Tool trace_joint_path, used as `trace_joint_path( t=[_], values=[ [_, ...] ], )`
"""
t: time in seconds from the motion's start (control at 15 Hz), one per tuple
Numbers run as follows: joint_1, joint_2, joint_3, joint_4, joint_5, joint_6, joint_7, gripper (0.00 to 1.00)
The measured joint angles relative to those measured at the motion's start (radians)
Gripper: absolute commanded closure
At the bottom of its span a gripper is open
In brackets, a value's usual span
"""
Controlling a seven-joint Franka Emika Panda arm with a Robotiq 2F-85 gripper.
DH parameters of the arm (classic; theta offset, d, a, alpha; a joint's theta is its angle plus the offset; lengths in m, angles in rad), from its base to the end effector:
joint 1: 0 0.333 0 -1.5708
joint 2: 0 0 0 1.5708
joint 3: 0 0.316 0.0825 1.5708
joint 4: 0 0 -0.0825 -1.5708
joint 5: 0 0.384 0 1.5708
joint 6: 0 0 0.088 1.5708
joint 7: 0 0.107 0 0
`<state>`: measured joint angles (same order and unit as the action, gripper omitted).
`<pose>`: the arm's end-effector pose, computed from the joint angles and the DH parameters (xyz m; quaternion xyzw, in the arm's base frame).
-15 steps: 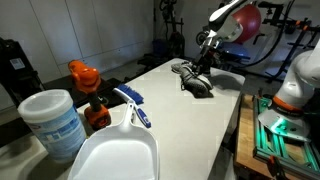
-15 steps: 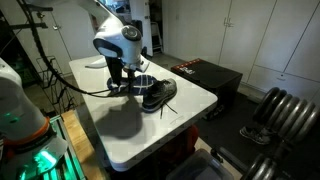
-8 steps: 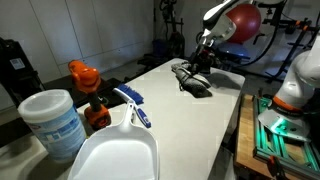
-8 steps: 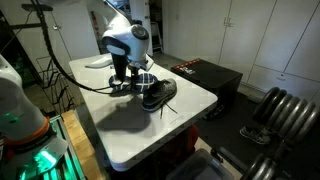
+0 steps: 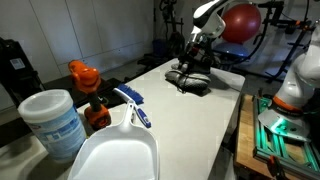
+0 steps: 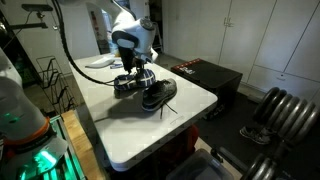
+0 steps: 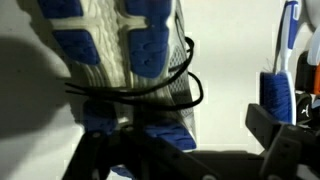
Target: Flip the left shoe anticlockwise to make it face upside down
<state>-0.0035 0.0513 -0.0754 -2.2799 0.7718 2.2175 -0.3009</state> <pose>0.5155 -0.0181 0.3298 -0.9468 0.1395 -0.0027 0.2900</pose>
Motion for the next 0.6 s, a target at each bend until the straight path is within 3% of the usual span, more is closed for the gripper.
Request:
trace_joint_path(
  t=[0.13, 0.27, 0.4, 0.6],
  values=[
    [0.001, 0.019, 0.017, 0.035, -0.099, -0.009, 0.089, 0.19],
    [0.004, 0.04, 0.03, 0.07, -0.21, -0.033, 0.183, 0.37],
    [0.005, 0.063, 0.038, 0.106, -0.3, -0.075, 0.256, 0.37],
    [0.006, 0.099, 0.048, 0.159, -0.396, -0.142, 0.328, 0.25]
  ],
)
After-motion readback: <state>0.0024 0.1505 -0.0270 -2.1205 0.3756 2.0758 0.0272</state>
